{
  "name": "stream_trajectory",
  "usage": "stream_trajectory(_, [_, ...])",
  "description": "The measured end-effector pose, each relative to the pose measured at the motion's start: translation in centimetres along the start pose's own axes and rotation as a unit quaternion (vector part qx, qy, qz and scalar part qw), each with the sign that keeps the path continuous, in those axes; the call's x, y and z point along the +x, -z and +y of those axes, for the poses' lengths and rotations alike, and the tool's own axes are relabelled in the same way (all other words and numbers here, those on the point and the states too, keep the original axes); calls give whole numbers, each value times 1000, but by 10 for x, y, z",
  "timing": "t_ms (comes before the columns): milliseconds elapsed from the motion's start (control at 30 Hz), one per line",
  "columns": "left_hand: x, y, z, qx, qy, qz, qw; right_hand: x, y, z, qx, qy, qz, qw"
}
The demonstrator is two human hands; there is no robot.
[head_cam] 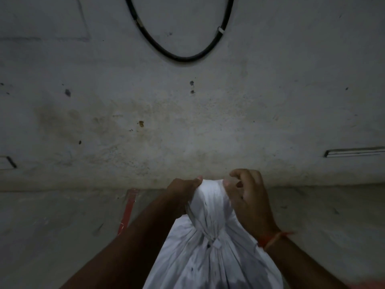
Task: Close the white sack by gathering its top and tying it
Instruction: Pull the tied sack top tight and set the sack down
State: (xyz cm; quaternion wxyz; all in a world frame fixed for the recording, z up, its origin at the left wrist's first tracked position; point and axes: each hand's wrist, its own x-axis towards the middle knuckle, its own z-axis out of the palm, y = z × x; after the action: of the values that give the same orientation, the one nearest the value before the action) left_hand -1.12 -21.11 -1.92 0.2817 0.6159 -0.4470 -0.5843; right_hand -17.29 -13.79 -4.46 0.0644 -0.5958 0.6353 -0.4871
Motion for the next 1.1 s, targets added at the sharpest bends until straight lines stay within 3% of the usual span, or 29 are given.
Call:
stream_trajectory(133, [-1, -4, -4, 35, 41, -107, 993, -24, -12, -2, 79, -63, -116, 988])
stream_trajectory(233, [-7, -5, -10, -3, 59, -155, 986, -11, -21, 4, 96, -70, -87, 989])
stream_trajectory(367, [-13, -1, -14, -26, 58, -82, 995, 5, -35, 16, 71, -121, -63, 988])
stream_trajectory(433, [-19, 1, -18, 102, -34, -15, 994, 6, -42, 21, 77, -163, -65, 981])
stream_trajectory(500, [-24, 1, -32, 237, -168, 58, 955, 5, -45, 26, 108, -219, -66, 968])
stream_trajectory(600, [-27, -1, -55, 294, -224, 114, 922, 5, -50, 35, 168, -296, -76, 937])
stream_trajectory(700, [-16, -3, -78, 268, -284, 104, 915, 5, -53, 34, 205, -323, -91, 919])
stream_trajectory(800, [-5, -8, -85, 160, -268, 40, 949, 6, -56, 35, 229, -339, -96, 908])
stream_trajectory(967, [20, -11, -88, 161, -263, 29, 951, 9, -64, 50, 259, -391, -140, 872])
stream_trajectory(1033, [26, -12, -89, 182, -264, 54, 946, 7, -69, 55, 214, -361, -177, 890])
stream_trajectory(1100, [36, -13, -96, 175, -244, 87, 950, 3, -72, 59, 72, -269, -211, 937])
